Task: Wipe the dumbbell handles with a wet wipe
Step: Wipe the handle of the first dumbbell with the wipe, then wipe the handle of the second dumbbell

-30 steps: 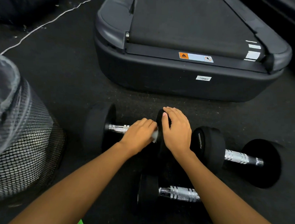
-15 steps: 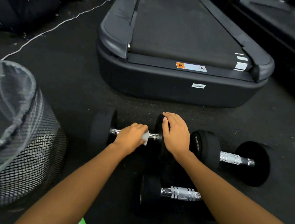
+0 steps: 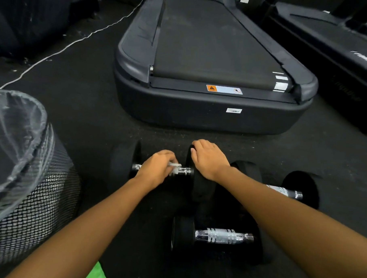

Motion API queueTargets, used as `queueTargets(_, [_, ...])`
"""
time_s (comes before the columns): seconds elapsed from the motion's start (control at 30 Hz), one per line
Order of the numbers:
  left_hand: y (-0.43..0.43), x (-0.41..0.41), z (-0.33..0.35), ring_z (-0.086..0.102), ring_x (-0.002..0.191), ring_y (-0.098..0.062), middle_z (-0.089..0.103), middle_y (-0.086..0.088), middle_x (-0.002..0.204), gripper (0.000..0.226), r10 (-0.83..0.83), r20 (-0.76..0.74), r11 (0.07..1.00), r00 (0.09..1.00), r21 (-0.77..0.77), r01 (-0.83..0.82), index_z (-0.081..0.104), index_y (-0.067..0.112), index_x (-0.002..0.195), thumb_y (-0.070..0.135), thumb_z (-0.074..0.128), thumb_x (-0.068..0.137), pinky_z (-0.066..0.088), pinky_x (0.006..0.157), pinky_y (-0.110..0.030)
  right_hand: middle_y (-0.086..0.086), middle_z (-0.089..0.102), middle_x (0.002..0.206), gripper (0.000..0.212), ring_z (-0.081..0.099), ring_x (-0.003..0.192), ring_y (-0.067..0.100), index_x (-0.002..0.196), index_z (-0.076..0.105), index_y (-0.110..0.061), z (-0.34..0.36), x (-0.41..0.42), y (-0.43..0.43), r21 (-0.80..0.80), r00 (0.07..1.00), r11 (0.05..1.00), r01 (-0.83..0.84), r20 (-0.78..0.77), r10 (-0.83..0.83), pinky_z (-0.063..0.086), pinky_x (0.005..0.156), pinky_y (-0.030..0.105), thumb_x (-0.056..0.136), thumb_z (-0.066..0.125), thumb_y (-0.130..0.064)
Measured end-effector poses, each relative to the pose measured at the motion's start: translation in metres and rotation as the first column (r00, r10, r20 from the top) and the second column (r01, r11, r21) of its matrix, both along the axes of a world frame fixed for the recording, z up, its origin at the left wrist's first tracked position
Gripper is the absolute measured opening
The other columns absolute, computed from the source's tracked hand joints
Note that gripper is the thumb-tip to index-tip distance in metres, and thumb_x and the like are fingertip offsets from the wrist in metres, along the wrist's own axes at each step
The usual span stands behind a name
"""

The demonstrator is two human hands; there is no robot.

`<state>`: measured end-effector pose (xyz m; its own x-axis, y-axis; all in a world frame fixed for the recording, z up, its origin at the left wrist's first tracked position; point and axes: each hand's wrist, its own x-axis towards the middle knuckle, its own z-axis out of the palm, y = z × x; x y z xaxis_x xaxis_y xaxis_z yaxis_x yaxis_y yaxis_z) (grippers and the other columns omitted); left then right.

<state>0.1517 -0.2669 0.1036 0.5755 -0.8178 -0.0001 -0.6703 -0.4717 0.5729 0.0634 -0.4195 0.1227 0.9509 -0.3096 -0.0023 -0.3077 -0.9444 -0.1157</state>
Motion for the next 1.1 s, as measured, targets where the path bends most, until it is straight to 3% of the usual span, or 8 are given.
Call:
queueTargets(0.13, [-0.011,-0.005,0.018,0.037,0.129,-0.017,0.039,-0.005,0.141,0.018,0.042,-0.004,0.988,0.999,-0.148,-0.042,0.067,0.01,0.103,0.008,0.061,0.087,0.027,0.098,-0.018,0.012,0.042,0.134,0.041,0.036,0.127,0.027,0.13,0.044,-0.009,0.033,0.008,-0.015,-0.109,0.977,0.983,-0.148,-0.171,0.128,0.029,0.106,0.038,0.099,0.033,-0.035])
queueTargets(0.27, [-0.027,-0.016,0.046,0.039,0.121,-0.01,0.038,0.0,0.137,0.015,0.058,-0.095,0.95,0.994,-0.3,-0.085,0.071,0.015,0.093,0.007,0.069,0.08,0.033,0.094,-0.016,0.017,0.055,0.119,0.048,0.05,0.109,0.027,0.111,0.062,-0.004,0.07,-0.002,-0.031,0.268,0.978,0.961,0.064,-0.209,-0.007,0.038,0.095,0.035,0.1,0.03,-0.039])
queueTargets(0.37, [-0.047,-0.026,0.065,0.038,0.115,-0.004,0.038,0.004,0.134,0.016,0.033,-0.11,0.931,0.993,-0.357,-0.071,0.071,0.018,0.088,0.006,0.073,0.077,0.029,0.083,-0.003,0.009,0.063,0.105,0.056,0.05,0.086,0.016,0.103,0.068,-0.006,0.08,-0.026,-0.051,0.608,0.944,0.746,0.271,-0.318,-0.083,0.039,0.075,0.025,0.1,0.027,-0.044])
queueTargets(0.47, [-0.069,-0.044,0.078,0.038,0.114,-0.001,0.038,0.009,0.132,0.018,-0.025,-0.097,0.924,0.995,-0.381,-0.014,0.071,0.021,0.087,0.007,0.074,0.076,0.029,0.079,0.001,0.001,0.063,0.093,0.05,0.049,0.077,0.013,0.091,0.068,-0.014,0.078,-0.054,-0.069,0.81,0.937,0.471,0.348,-0.313,-0.154,0.038,0.076,0.025,0.097,0.034,-0.049])
queueTargets(0.6, [-0.098,-0.078,0.085,0.039,0.114,0.0,0.036,0.011,0.133,0.02,-0.097,-0.083,0.916,0.992,-0.396,0.057,0.07,0.021,0.09,0.007,0.072,0.077,0.032,0.081,0.002,0.002,0.066,0.089,0.029,0.059,0.081,0.014,0.091,0.067,-0.014,0.076,-0.089,-0.091,0.97,0.927,0.09,0.227,-0.186,-0.326,0.045,0.083,0.028,0.092,0.052,-0.039])
queueTargets(0.73, [-0.126,-0.11,0.08,0.047,0.11,-0.002,0.031,0.012,0.137,0.037,-0.137,-0.173,0.906,0.975,-0.42,0.053,0.062,0.028,0.102,0.003,0.071,0.075,0.044,0.084,-0.013,0.01,0.066,0.099,0.016,0.063,0.09,0.021,0.102,0.063,-0.007,0.068,-0.121,-0.11,0.992,0.877,-0.103,0.074,-0.114,-0.467,0.049,0.093,0.034,0.09,0.057,-0.015])
queueTargets(0.9, [-0.144,-0.129,0.057,0.05,0.096,0.018,0.035,0.009,0.136,0.042,-0.182,-0.248,0.914,0.952,-0.399,0.071,0.057,0.028,0.111,0.002,0.068,0.08,0.045,0.079,-0.005,0.01,0.063,0.091,0.007,0.065,0.075,0.02,0.088,0.054,-0.012,0.047,-0.152,-0.138,0.999,0.766,-0.035,0.001,-0.023,-0.643,0.056,0.07,0.032,0.093,0.052,-0.008])
queueTargets(1.1, [-0.148,-0.136,0.026,0.03,0.132,-0.003,0.034,0.016,0.143,0.033,-0.101,-0.076,0.973,0.992,-0.218,0.082,0.051,0.027,0.129,0.025,0.048,0.096,0.021,0.107,-0.019,0.006,0.057,0.078,0.015,0.058,0.069,0.016,0.083,0.051,-0.013,-0.002,-0.181,-0.161,0.954,0.727,0.249,0.168,0.051,-0.685,0.052,0.053,0.025,0.094,0.05,-0.004])
